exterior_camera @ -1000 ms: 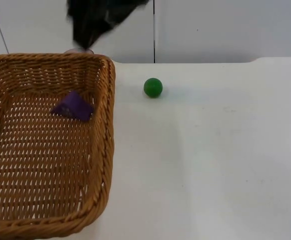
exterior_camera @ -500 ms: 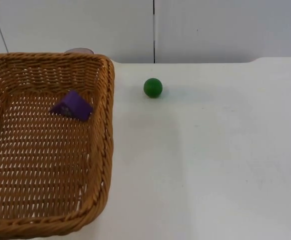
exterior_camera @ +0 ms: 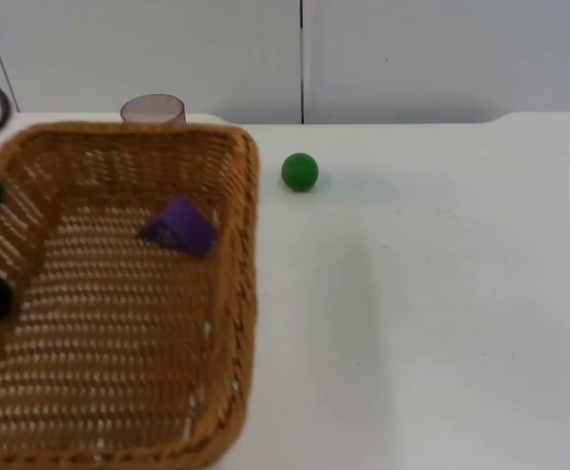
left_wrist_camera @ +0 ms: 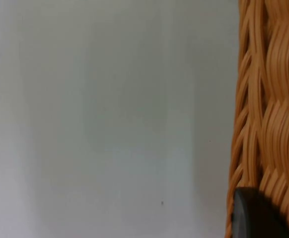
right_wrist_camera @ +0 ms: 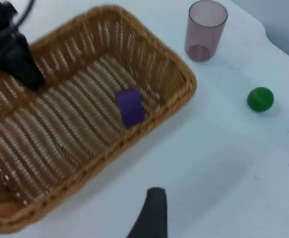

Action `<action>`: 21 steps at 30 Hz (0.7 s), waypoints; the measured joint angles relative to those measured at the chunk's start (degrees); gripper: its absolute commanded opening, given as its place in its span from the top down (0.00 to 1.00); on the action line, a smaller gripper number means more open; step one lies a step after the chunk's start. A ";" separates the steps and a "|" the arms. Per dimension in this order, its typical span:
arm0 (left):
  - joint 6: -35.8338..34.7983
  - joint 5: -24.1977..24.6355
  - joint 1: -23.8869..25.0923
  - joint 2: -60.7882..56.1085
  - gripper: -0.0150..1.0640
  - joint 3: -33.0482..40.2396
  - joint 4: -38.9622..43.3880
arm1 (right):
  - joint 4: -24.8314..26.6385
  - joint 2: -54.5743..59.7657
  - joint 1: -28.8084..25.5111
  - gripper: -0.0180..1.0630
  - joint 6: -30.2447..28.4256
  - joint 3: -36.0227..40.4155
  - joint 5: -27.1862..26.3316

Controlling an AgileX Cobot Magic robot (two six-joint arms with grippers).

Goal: Pick up the basket with the left hand and place the triangular block into the basket with the right hand.

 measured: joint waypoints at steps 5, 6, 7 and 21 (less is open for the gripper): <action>2.60 -7.63 -4.41 6.18 0.99 0.00 -6.65 | 0.00 -3.85 0.00 0.31 1.15 3.17 -1.11; 3.95 -9.75 -5.40 8.07 0.99 0.00 -8.83 | 0.00 -4.38 0.00 0.31 1.15 3.58 -1.11; 5.21 -11.19 -6.61 9.71 0.99 -0.39 -10.65 | 0.00 -4.91 0.00 0.31 1.29 3.87 -1.22; 7.25 -13.65 -13.63 27.41 0.99 -13.13 -15.57 | 0.00 -5.54 0.00 0.31 1.40 4.00 -0.99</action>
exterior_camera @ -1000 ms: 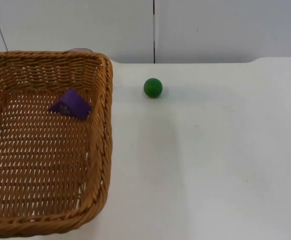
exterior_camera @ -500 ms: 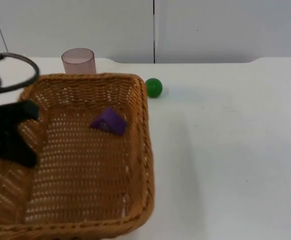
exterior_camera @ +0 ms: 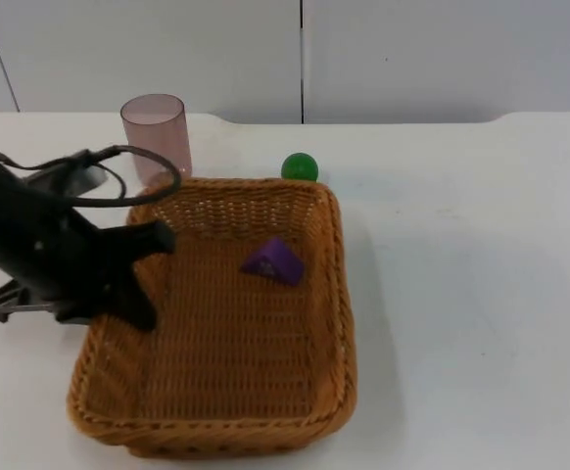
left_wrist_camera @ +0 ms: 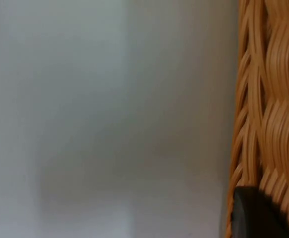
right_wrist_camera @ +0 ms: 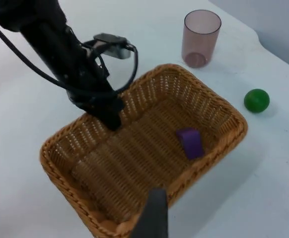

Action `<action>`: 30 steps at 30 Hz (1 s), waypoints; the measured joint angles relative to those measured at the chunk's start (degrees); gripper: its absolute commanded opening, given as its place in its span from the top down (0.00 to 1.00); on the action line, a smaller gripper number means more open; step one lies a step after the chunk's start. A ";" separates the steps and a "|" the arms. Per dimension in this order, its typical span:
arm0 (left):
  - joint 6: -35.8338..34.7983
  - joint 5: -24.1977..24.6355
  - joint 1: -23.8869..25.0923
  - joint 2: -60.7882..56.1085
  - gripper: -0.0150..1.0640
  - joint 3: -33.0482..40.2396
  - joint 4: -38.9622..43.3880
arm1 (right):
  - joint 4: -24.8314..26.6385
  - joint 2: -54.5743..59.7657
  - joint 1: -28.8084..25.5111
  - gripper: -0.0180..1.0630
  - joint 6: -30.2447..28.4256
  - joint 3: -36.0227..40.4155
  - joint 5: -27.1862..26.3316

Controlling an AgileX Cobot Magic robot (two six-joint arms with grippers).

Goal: Pick up the basket with the left hand and place the triangular block into the basket with the right hand.

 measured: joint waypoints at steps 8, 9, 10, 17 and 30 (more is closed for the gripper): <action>0.12 0.00 -1.76 1.23 0.75 -1.17 -1.76 | 0.00 0.00 0.00 0.31 0.11 0.29 -0.11; 0.12 0.00 -1.76 1.23 0.58 -1.17 -1.76 | 0.00 0.00 0.00 0.31 0.11 0.29 -0.11; 0.12 0.15 -1.76 1.23 0.58 -1.26 -2.02 | 0.00 0.00 0.00 0.31 0.11 0.29 -0.11; 0.12 0.65 -1.53 1.11 0.01 -1.41 -2.20 | 0.00 0.00 0.00 0.31 0.11 0.29 -0.11; -3.66 0.65 3.69 -15.27 0.01 -1.41 10.41 | -2.56 0.00 0.00 0.31 0.80 0.29 -2.83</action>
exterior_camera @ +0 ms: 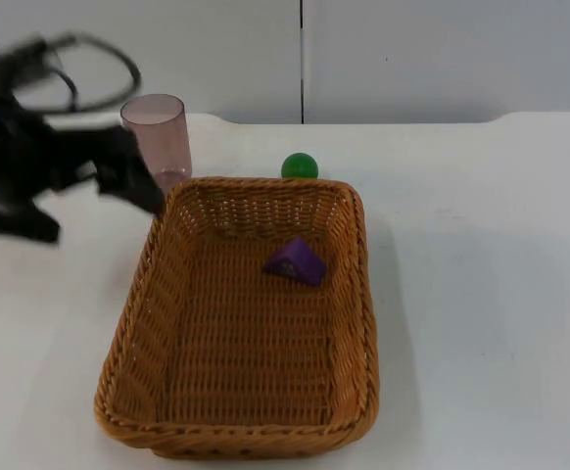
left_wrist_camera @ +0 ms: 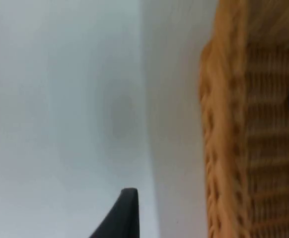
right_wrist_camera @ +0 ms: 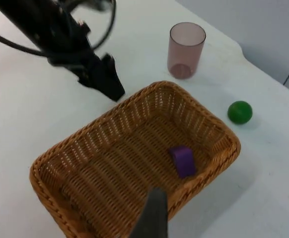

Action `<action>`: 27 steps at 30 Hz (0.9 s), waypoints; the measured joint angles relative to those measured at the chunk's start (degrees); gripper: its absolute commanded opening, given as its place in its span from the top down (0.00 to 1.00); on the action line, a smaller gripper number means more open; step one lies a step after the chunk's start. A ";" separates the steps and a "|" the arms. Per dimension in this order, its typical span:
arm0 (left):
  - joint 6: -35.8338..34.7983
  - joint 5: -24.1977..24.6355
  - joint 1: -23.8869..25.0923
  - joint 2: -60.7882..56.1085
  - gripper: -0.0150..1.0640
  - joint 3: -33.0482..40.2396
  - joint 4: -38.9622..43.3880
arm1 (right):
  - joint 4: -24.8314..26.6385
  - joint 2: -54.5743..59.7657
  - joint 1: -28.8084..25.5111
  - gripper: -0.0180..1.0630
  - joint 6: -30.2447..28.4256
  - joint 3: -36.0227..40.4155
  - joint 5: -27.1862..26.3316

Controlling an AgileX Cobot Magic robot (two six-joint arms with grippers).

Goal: Pick up the basket with the left hand and place the triangular block into the basket with the right hand.

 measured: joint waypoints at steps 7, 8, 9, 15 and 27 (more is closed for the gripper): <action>-4.63 2.12 0.11 -19.10 0.01 -0.04 8.29 | -0.21 -3.73 0.00 0.31 0.24 0.00 -1.54; -4.90 2.59 0.11 -21.90 0.01 -0.04 8.98 | -0.21 -4.83 0.00 0.31 0.35 0.16 -1.90; -4.89 3.34 0.11 -25.18 0.01 -0.04 9.54 | -0.21 -6.30 0.00 0.31 0.35 0.54 -2.22; -5.14 6.89 0.11 -39.14 0.01 -0.04 11.95 | -0.21 -14.52 0.00 0.31 0.57 5.64 -3.24; -5.24 11.16 0.11 -60.43 0.01 6.91 13.27 | -0.21 -31.62 0.00 0.31 3.16 20.12 -3.33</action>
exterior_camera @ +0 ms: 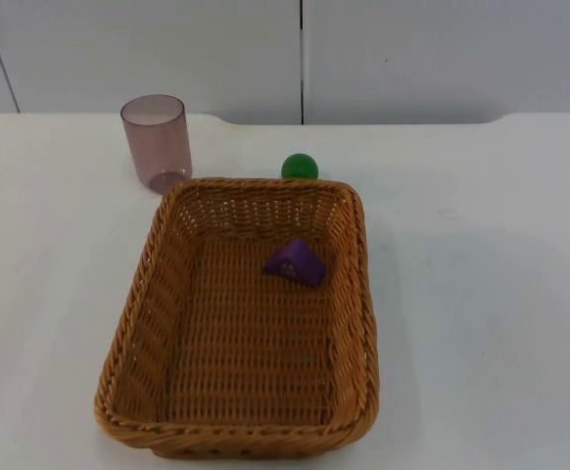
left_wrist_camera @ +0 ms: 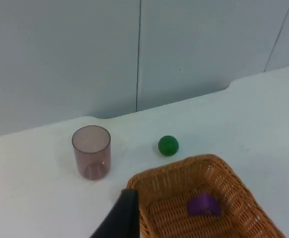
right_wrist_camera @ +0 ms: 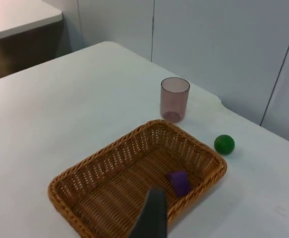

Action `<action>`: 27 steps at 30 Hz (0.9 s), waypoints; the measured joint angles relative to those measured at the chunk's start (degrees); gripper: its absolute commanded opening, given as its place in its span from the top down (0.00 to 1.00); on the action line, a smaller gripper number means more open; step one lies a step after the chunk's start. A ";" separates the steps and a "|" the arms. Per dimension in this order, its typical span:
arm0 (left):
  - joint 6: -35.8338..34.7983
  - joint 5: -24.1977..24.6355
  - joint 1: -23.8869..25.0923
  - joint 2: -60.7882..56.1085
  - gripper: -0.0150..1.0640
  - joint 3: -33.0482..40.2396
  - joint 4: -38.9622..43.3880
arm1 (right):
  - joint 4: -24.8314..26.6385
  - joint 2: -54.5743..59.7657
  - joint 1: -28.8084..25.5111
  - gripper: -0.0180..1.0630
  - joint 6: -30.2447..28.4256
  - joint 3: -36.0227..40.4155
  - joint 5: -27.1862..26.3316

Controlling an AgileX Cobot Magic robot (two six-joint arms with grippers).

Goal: Pick up the basket with the left hand and place the triangular block into the basket with the right hand.

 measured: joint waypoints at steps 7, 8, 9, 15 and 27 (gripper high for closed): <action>-5.95 1.71 0.00 -12.34 0.01 9.34 4.80 | 0.00 -9.22 0.00 0.31 2.08 4.62 3.97; -7.29 2.32 0.00 -14.37 0.01 9.94 6.15 | 0.00 -10.68 0.00 0.31 2.37 4.98 5.20; -8.78 2.92 0.00 -16.47 0.01 10.51 7.81 | 0.00 -12.06 0.00 0.31 2.86 5.07 6.51; -13.63 4.80 0.00 -23.57 0.01 12.12 13.86 | 0.00 -16.91 0.00 0.31 5.17 5.35 11.19; -24.89 14.24 0.00 -37.80 0.01 14.15 28.09 | -1.45 -25.62 0.00 0.31 5.84 5.35 20.74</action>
